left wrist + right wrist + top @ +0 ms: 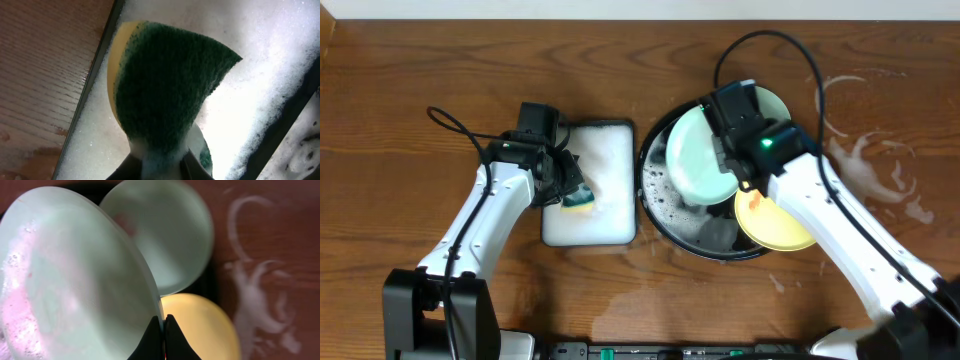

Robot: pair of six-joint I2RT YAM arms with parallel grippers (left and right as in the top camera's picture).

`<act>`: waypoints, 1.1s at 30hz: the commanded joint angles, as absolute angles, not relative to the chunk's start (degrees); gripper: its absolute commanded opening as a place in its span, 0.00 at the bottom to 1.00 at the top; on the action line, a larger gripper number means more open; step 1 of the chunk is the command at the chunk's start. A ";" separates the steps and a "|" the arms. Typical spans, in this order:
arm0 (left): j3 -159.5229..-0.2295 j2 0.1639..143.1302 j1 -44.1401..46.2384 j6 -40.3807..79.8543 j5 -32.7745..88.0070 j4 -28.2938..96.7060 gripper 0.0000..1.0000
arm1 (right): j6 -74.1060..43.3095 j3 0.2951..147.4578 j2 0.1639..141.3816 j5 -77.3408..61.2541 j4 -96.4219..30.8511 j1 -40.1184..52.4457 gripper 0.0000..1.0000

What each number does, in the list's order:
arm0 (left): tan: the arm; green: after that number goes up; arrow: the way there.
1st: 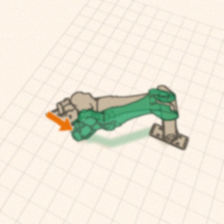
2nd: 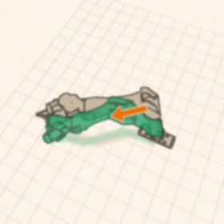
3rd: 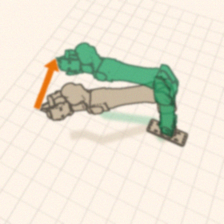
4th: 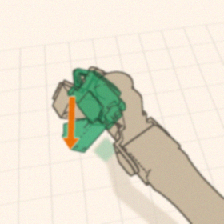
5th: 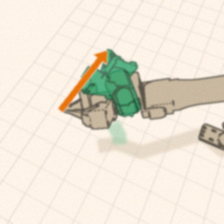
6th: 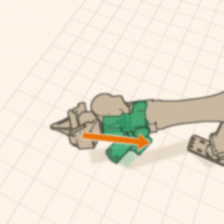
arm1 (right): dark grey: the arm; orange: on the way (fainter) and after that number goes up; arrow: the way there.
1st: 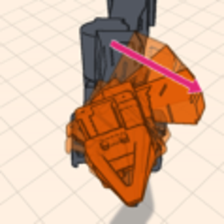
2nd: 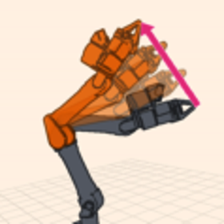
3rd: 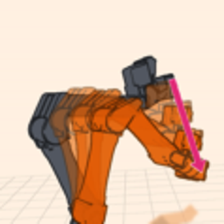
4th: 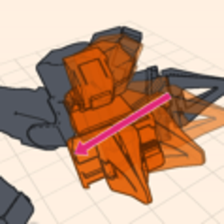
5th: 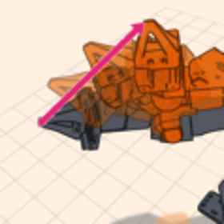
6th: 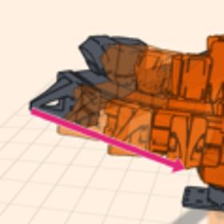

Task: Clean dirty plates on tray and stack at the side
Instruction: 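Lift the cleaned green plate upward with the right gripper, then carry the green plate right and set it on the table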

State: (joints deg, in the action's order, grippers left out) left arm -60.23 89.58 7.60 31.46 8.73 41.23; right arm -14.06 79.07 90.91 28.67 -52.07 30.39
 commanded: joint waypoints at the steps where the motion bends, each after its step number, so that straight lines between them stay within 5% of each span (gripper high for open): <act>1: -59.44 89.95 7.46 31.07 9.02 40.88 0.08 | -15.03 81.03 86.70 34.83 -52.51 30.04 0.01; 13: -59.44 89.95 7.46 31.07 9.04 39.75 0.08 | -18.87 70.74 93.38 29.67 -44.86 30.09 0.01; 33: -59.44 89.95 7.46 31.09 9.06 39.75 0.08 | -19.70 74.91 81.49 28.95 -48.60 29.43 0.01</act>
